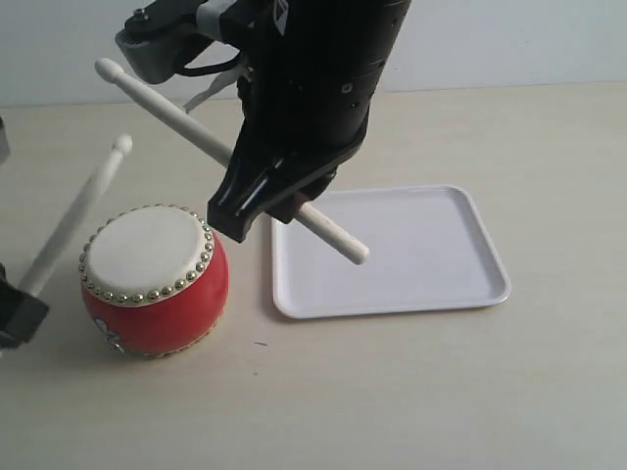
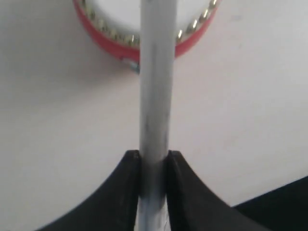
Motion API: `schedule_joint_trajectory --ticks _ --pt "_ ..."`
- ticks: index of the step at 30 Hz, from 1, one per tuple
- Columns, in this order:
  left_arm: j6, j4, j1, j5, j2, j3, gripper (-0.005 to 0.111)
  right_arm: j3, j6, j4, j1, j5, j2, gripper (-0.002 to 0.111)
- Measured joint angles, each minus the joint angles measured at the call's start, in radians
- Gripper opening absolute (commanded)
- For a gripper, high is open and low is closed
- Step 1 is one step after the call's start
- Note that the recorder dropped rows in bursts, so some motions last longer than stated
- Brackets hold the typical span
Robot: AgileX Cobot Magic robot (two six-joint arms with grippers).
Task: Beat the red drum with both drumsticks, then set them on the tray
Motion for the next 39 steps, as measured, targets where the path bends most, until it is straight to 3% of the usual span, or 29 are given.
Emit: schedule_joint_trajectory --ticks 4,12,39 --pt "-0.033 0.022 0.003 -0.04 -0.168 -0.063 0.0 -0.032 -0.006 -0.004 0.0 0.002 -0.059 0.0" --pt "-0.083 0.0 0.003 0.115 -0.32 -0.066 0.0 -0.083 -0.05 0.178 0.0 -0.095 -0.032 0.0" --pt "-0.11 -0.007 0.003 0.064 -0.326 -0.066 0.0 -0.083 -0.067 0.195 0.0 -0.081 -0.03 0.0"
